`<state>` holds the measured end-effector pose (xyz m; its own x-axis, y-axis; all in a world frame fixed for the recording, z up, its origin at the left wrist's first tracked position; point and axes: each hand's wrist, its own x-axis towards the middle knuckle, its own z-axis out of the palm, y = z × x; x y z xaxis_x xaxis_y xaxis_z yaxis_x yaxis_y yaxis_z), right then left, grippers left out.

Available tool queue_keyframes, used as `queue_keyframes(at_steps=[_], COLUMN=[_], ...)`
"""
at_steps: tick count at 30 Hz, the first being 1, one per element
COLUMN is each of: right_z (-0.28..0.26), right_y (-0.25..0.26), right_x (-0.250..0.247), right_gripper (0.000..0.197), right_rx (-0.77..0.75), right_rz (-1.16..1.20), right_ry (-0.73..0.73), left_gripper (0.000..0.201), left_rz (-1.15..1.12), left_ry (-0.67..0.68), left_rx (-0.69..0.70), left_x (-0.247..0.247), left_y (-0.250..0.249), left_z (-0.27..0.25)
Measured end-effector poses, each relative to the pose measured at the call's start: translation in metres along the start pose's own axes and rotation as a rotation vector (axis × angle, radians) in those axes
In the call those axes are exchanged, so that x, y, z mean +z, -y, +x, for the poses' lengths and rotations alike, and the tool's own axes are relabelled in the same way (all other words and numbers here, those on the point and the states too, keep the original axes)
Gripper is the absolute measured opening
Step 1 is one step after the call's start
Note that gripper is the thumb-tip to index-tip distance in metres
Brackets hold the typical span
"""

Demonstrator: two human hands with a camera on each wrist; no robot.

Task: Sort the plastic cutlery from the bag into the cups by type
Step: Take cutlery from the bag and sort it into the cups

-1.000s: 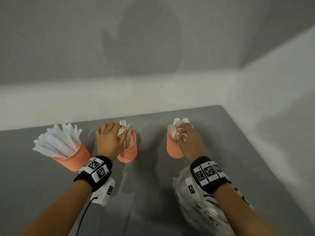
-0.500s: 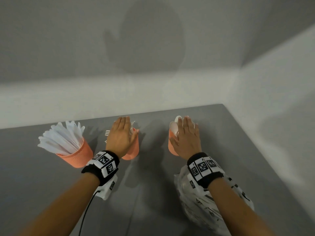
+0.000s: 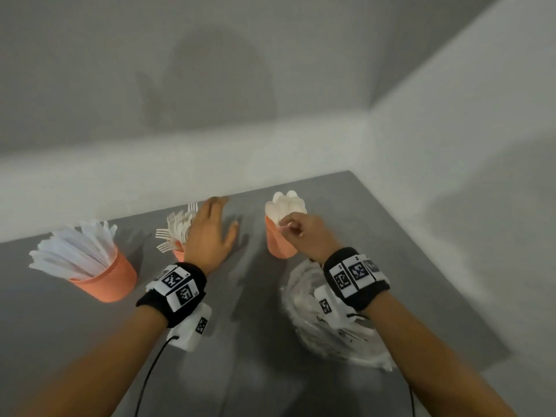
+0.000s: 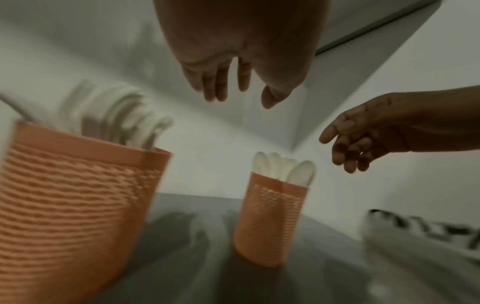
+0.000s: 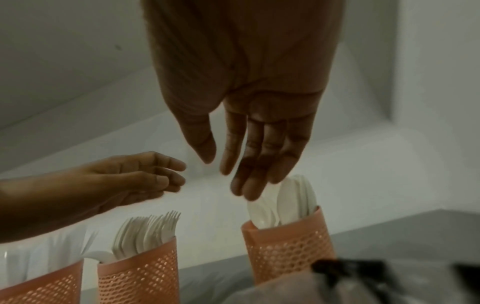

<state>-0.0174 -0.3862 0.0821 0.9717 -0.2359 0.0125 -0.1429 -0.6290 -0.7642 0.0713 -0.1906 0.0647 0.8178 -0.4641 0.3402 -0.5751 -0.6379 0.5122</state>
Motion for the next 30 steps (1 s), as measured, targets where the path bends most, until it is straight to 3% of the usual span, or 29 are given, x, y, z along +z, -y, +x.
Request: queue_keyframes(at_steps=[3,5,7,11,15,18,22,26,30], right_z=[-0.019,-0.034,-0.053,-0.087,-0.100,-0.100,-0.099,-0.098,-0.094], right_y=[-0.005,-0.011,-0.017,-0.035,-0.066,-0.073,-0.073,-0.079,-0.083], right_x=[-0.013,-0.020,-0.023,-0.017,-0.005,-0.003,0.000,0.019,0.025], right_gripper=[0.010,0.034,0.041,0.012,0.056,0.081,0.090,0.081,0.058], right_rx=[0.018,0.050,0.115,0.240,0.409,0.387,0.379,0.322,0.326], right_rz=[-0.143,-0.284,-0.413,-0.642,-0.656,-0.590,-0.623,-0.740,-0.596], right_ry=[0.080,0.154,0.264,0.453,0.590,0.632,0.705,0.645,0.555], left_gripper=[0.031,0.020,0.015,0.022,0.034,0.041,0.048,0.049,0.047], left_rz=[-0.210,-0.302,-0.319,-0.285,-0.208,-0.185,-0.185,-0.196,-0.187], left_ry=[0.128,0.228,0.320,0.506,0.689,0.729,0.729,0.731,0.706], left_rx=[-0.001,-0.019,-0.033,-0.044,-0.114,-0.129,-0.123,-0.123,-0.130], left_x=[0.017,0.031,0.046,0.073,0.088,0.088,0.079,0.073,0.066], left_y=[-0.031,-0.050,-0.064,-0.085,-0.095,-0.095,-0.095,-0.095,-0.095], left_z=[-0.011,-0.020,-0.031,-0.053,-0.067,-0.071,-0.071,-0.073,-0.071])
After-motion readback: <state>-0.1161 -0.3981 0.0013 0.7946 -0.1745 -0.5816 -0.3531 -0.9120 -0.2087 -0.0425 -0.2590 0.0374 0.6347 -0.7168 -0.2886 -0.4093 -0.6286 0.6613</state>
